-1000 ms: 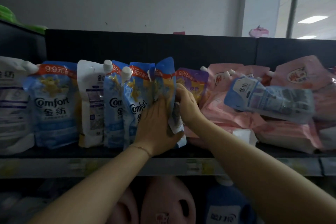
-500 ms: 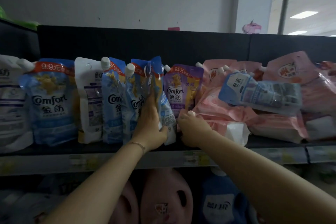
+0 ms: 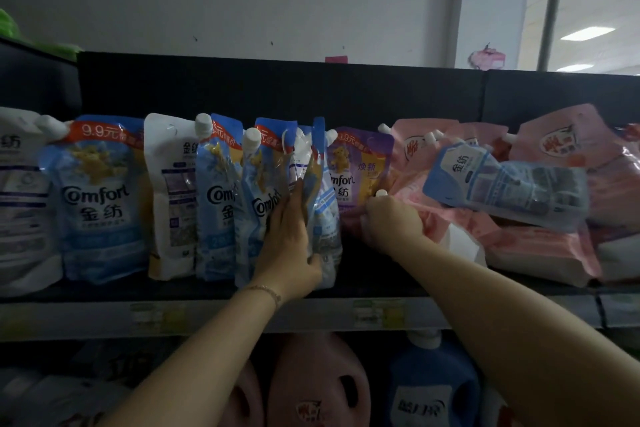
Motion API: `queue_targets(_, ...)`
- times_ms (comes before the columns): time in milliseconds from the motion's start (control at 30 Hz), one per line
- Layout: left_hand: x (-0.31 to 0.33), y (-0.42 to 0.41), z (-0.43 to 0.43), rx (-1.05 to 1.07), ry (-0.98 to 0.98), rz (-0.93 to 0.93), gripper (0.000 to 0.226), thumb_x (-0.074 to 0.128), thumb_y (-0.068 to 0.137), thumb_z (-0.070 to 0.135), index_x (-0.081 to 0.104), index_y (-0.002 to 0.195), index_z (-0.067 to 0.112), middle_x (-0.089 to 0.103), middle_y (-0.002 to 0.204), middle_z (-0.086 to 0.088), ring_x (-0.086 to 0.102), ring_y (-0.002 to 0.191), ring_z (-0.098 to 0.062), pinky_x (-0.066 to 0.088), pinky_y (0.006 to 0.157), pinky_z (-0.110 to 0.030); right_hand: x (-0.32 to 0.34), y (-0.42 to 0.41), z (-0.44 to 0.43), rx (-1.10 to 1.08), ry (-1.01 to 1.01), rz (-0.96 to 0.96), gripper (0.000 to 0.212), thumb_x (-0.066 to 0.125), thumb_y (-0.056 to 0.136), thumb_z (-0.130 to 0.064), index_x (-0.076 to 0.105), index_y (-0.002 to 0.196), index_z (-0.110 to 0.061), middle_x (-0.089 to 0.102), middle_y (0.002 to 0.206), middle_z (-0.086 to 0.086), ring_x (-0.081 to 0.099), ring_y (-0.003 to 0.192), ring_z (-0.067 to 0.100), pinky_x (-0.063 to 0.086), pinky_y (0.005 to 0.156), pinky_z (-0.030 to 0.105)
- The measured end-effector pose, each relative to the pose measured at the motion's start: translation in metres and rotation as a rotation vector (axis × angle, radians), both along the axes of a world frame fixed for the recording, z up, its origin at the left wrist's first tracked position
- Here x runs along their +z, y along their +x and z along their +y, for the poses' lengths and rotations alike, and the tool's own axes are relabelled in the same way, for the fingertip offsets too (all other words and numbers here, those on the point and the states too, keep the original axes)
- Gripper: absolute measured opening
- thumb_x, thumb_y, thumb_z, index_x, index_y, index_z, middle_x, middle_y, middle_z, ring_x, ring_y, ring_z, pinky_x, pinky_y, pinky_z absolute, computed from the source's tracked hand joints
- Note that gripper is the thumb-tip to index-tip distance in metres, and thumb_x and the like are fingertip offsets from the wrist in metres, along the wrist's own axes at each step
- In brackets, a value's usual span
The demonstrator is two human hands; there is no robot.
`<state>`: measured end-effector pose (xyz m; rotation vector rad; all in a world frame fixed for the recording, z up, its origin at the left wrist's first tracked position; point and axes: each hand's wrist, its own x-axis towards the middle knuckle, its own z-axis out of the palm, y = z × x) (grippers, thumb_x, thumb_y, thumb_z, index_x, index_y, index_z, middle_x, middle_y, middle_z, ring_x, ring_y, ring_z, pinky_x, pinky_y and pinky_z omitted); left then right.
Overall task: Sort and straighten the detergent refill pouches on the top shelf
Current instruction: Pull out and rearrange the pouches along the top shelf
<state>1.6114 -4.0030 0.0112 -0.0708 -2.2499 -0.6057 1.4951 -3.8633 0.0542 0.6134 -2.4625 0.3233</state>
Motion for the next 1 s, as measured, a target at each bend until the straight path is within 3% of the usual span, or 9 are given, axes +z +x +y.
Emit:
queue_targets(133, -0.004, -0.009, 0.014, 0.095, 0.024, 0.079, 0.111, 0.073, 0.076, 0.021, -0.009, 0.152, 0.022, 0.000, 0.157, 0.007, -0.003, 0.143, -0.007, 0.000, 0.115, -0.025, 0.005, -0.001, 0.001, 0.010, -0.246, 0.004, 0.015, 0.049, 0.091, -0.013, 0.059, 0.095, -0.003, 0.067, 0.089, 0.015, 0.064, 0.083, 0.034, 0.048, 0.064, 0.034)
queue_targets(233, -0.010, -0.016, 0.025, 0.142, 0.072, 0.182, 0.113, 0.080, 0.072, 0.035, 0.002, 0.152, 0.018, 0.012, 0.157, -0.001, 0.006, 0.144, -0.015, 0.007, 0.116, -0.029, 0.012, 0.003, -0.004, 0.072, -0.440, 0.023, 0.018, 0.049, 0.091, -0.012, 0.062, 0.084, -0.003, 0.062, 0.081, 0.012, 0.060, 0.078, 0.030, 0.043, 0.064, 0.032)
queue_targets(400, -0.015, -0.025, 0.027, 0.167, 0.085, 0.242, 0.109, 0.081, 0.073, 0.030, 0.005, 0.150, 0.019, 0.018, 0.156, -0.008, 0.015, 0.143, -0.023, 0.018, 0.118, -0.039, 0.035, 0.011, -0.016, 0.129, -0.787, -0.029, 0.024, 0.049, 0.094, -0.012, 0.060, 0.072, -0.008, 0.056, 0.071, 0.002, 0.054, 0.069, 0.018, 0.042, 0.061, 0.029)
queue_targets(500, -0.010, -0.028, 0.033, 0.180, 0.191, 0.222, 0.102, 0.075, 0.080, 0.028, 0.004, 0.152, 0.016, 0.015, 0.157, -0.004, 0.013, 0.144, -0.019, 0.013, 0.119, -0.035, 0.060, 0.013, -0.019, 0.196, -1.132, -0.011, 0.028, 0.043, 0.098, -0.014, 0.054, 0.073, -0.010, 0.049, 0.067, -0.005, 0.045, 0.060, 0.008, 0.035, 0.055, 0.021)
queue_targets(567, -0.005, -0.030, 0.037, 0.215, 0.250, 0.248, 0.095, 0.068, 0.086, 0.024, 0.001, 0.152, 0.013, 0.013, 0.158, -0.005, 0.010, 0.145, -0.019, 0.007, 0.117, -0.030, 0.065, 0.016, -0.024, 0.273, -1.244, 0.019, 0.026, 0.041, 0.100, -0.016, 0.052, 0.077, -0.010, 0.047, 0.067, -0.007, 0.042, 0.058, 0.002, 0.033, 0.054, 0.018)
queue_targets(667, 0.001, -0.032, 0.036, 0.207, 0.318, 0.241, 0.088, 0.059, 0.093, 0.021, -0.006, 0.152, 0.012, 0.007, 0.160, -0.005, 0.006, 0.145, -0.017, 0.003, 0.115, -0.025, 0.043, 0.020, -0.033, 0.387, -1.173, 0.039, 0.024, 0.039, 0.100, -0.011, 0.048, 0.078, -0.011, 0.049, 0.073, -0.004, 0.044, 0.064, 0.005, 0.034, 0.056, 0.012)
queue_targets(767, 0.002, -0.032, 0.036, 0.230, 0.279, 0.211, 0.088, 0.056, 0.094, 0.022, -0.010, 0.152, 0.013, 0.003, 0.160, -0.004, 0.003, 0.146, -0.017, 0.004, 0.116, -0.029, 0.013, 0.024, -0.032, 0.512, -1.002, 0.077, 0.018, 0.039, 0.101, -0.010, 0.045, 0.085, -0.011, 0.046, 0.082, -0.003, 0.043, 0.070, 0.002, 0.036, 0.059, 0.007)
queue_targets(900, 0.000, -0.031, 0.042, 0.235, 0.226, 0.175, 0.088, 0.054, 0.094, 0.020, -0.014, 0.151, 0.014, -0.004, 0.161, -0.003, 0.001, 0.146, -0.019, 0.003, 0.117, -0.031, -0.005, 0.027, -0.017, 0.557, -0.836, 0.095, 0.006, 0.049, 0.097, -0.016, 0.044, 0.098, -0.013, 0.047, 0.094, -0.003, 0.046, 0.077, -0.001, 0.039, 0.059, 0.011)
queue_targets(1000, -0.004, -0.029, 0.043, 0.220, 0.206, 0.180, 0.087, 0.052, 0.094, 0.018, -0.013, 0.151, 0.014, -0.002, 0.161, -0.005, 0.004, 0.147, -0.021, 0.003, 0.116, -0.029, -0.016, 0.029, 0.000, 0.606, -0.717, 0.075, 0.032, 0.062, 0.090, -0.017, 0.039, 0.113, -0.013, 0.050, 0.110, 0.004, 0.053, 0.094, 0.013, 0.047, 0.069, 0.021)
